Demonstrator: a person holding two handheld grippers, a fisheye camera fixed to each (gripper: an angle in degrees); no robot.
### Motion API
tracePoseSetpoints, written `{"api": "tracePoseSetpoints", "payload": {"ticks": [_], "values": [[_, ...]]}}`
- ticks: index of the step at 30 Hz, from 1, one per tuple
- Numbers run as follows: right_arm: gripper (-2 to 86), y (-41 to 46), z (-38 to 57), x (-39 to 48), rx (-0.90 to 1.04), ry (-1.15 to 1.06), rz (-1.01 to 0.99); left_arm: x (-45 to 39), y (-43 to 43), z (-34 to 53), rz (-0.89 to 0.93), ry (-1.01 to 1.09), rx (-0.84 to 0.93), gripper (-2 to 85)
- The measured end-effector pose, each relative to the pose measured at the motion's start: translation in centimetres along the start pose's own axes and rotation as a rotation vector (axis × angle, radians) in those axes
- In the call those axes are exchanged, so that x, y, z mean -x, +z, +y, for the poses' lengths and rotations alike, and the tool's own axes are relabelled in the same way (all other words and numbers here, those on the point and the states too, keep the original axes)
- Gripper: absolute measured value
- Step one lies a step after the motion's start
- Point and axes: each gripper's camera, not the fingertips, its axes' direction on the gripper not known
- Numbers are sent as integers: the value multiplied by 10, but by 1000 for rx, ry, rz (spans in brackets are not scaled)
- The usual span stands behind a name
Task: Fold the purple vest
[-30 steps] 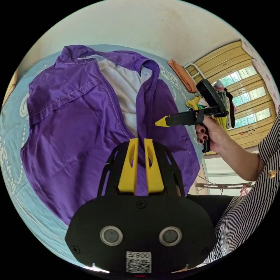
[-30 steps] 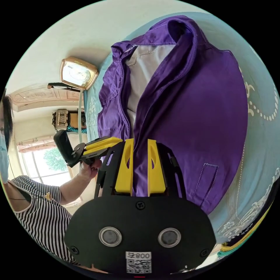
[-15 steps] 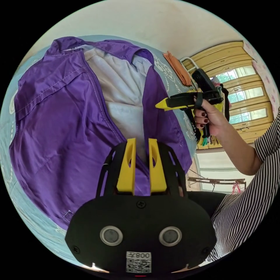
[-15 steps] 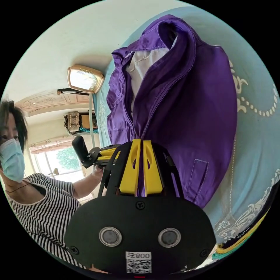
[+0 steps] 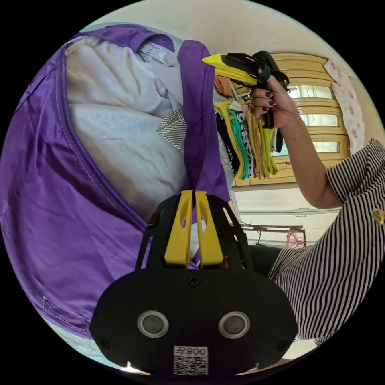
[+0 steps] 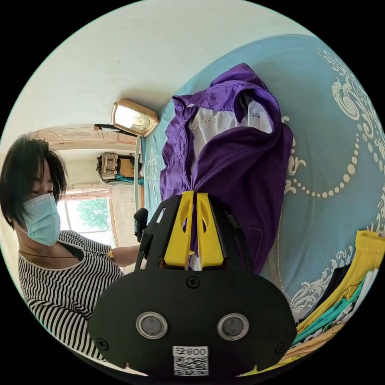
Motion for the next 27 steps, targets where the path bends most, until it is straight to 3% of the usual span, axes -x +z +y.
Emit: {"api": "tracePoseSetpoints", "payload": {"ticks": [3,7,13,16,27], "values": [[10,8,-14,15,20,-58,-75,5,-20,17,175,-75,-95,14],[10,40,-31,39,136,-129,-77,15,-35,46,273,-207,-139,10],[12,130,-56,48,351,-169,-30,64,-30,104,471,-565,-238,12],[13,164,-68,35,397,-137,-16,86,-27,123,435,-679,-282,15],[30,190,-82,41,418,-109,60,89,-28,122,278,-675,-195,14]]}}
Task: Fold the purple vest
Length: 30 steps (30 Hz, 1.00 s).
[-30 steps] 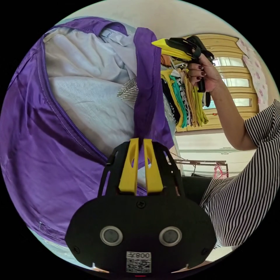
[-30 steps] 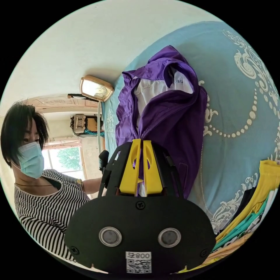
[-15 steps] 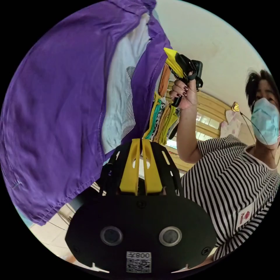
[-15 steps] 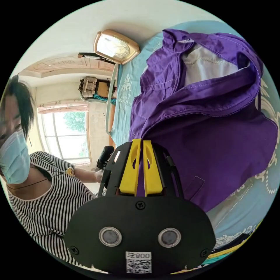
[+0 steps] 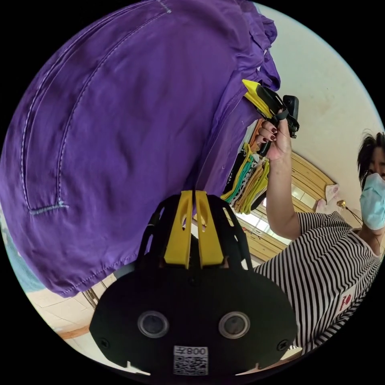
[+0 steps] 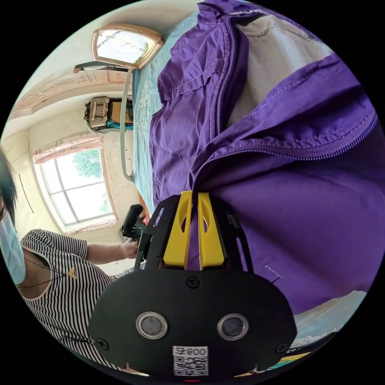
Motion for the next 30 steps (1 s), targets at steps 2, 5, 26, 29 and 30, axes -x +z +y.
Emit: {"api": "tracePoseSetpoints", "payload": {"ticks": [2,5,26,29,30], "values": [[36,-6,9,2,-20,16,26,-6,5,-1,-46,26,29,13],[48,-24,35,4,-81,65,54,-13,13,-1,-78,40,57,12],[9,7,225,-34,-34,415,125,-85,18,42,-246,101,-23,28],[19,-26,218,-21,-178,360,111,-133,15,25,-328,271,-90,36],[33,-42,206,-16,-243,319,119,-155,20,12,-379,363,-106,42]]}}
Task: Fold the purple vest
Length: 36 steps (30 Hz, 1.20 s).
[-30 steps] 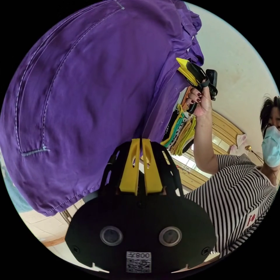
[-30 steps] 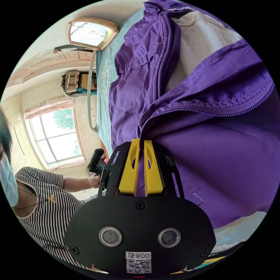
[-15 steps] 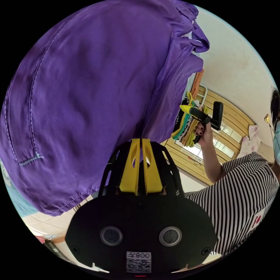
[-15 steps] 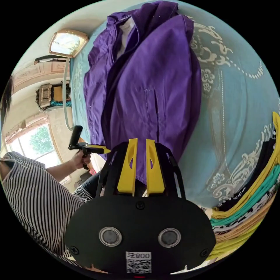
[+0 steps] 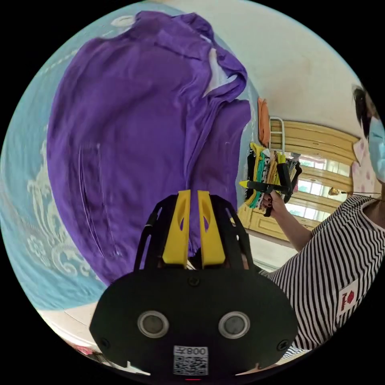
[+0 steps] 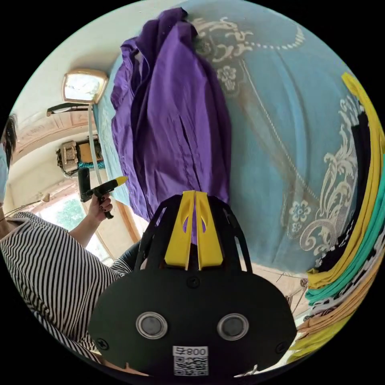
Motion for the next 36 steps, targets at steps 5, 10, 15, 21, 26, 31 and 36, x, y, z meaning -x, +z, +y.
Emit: {"api": "tracePoseSetpoints", "payload": {"ticks": [5,10,15,21,26,31,36], "values": [[97,-39,-87,37,-259,-177,1,-64,9,-68,-166,277,-93,56],[108,-32,-151,75,-360,-275,129,-102,35,-96,-360,377,-38,45],[60,-14,-168,71,-319,-270,97,-115,33,-96,-308,317,-43,17],[53,-39,-167,65,-344,-302,-206,-99,-8,-80,71,131,-213,12],[57,-2,-202,77,-282,-317,-184,-80,-21,-70,191,-30,-274,17],[57,28,-222,69,-223,-318,-207,-99,-55,-74,157,8,-374,26],[47,2,-192,34,-327,-320,-313,-138,-79,-142,147,187,-372,41]]}}
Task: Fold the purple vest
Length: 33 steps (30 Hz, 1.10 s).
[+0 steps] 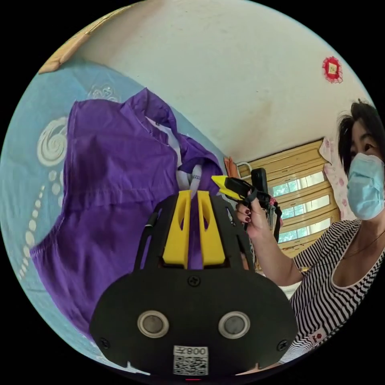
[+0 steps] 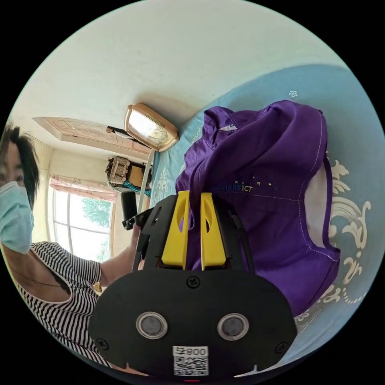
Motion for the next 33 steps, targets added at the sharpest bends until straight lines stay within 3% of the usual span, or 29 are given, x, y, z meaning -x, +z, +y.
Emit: {"api": "tracePoseSetpoints", "payload": {"ticks": [6,14,24,33], "values": [[39,-30,15,-19,-96,3,-90,-19,64,-79,-32,66,286,66],[35,-46,23,-44,-183,13,-220,-64,76,-90,-137,174,341,69],[28,-40,16,-59,-171,23,-223,-138,31,-154,-121,313,42,4],[20,8,-19,-53,-40,-30,-166,-194,1,-203,-144,447,-27,7]]}}
